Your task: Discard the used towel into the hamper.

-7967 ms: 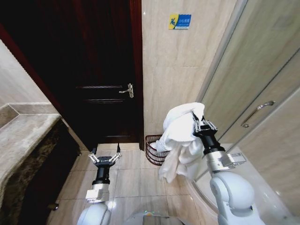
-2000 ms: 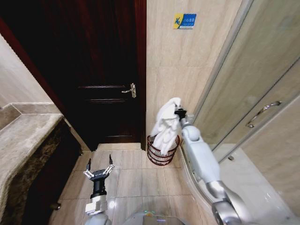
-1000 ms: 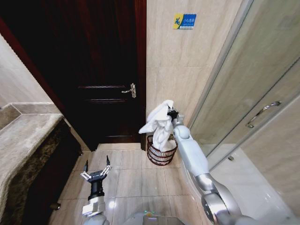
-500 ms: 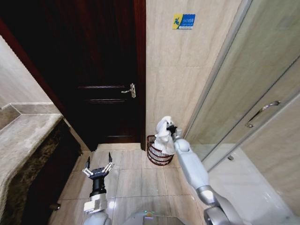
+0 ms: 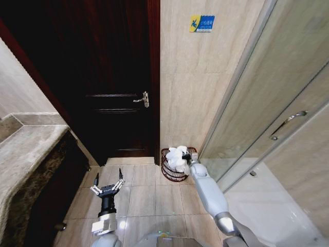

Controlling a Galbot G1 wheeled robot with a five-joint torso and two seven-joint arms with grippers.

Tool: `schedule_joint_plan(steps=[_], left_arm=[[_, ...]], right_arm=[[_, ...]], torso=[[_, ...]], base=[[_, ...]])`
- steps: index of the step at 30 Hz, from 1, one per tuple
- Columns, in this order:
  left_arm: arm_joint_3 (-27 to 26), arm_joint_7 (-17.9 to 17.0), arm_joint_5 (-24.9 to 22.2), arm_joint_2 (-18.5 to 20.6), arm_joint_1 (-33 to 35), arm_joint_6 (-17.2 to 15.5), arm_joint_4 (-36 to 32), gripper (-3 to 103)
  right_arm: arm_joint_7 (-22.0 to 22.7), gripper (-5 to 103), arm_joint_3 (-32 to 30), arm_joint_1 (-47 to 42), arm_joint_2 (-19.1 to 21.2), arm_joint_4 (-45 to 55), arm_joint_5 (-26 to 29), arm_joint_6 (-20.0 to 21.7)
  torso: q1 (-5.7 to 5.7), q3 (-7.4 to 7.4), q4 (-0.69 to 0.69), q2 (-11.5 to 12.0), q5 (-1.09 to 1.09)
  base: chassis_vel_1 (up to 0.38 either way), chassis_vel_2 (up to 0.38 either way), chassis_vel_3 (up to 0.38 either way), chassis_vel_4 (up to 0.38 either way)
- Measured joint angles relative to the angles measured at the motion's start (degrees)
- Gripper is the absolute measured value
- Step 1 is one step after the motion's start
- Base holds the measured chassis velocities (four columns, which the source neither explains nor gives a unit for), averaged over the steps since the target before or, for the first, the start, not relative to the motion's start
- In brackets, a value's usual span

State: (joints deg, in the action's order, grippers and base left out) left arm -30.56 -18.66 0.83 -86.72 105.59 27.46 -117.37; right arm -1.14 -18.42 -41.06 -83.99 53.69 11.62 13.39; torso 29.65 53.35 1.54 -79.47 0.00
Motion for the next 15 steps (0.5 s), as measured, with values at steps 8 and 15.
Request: schedule_joint_plan(steps=[8,15], left_arm=[[-0.56,-0.64,-0.06,-0.07,0.01,0.04,0.38,100],[-0.74,-0.66,0.70,0.18,-0.02,-2.10,0.45,100]], right_arm=[[-3.56,12,-0.17,7.66,-2.90,-15.89,2.04,-4.79],[-7.33,12,0.54,13.43,-3.96,-29.07,2.75,-7.69]], torso=[[0.00,0.00,0.03,0.00,0.00],[0.00,0.00,0.01,0.00,-0.02]], base=[[0.000,0.000,0.000,0.000],[0.000,0.000,0.000,0.000]])
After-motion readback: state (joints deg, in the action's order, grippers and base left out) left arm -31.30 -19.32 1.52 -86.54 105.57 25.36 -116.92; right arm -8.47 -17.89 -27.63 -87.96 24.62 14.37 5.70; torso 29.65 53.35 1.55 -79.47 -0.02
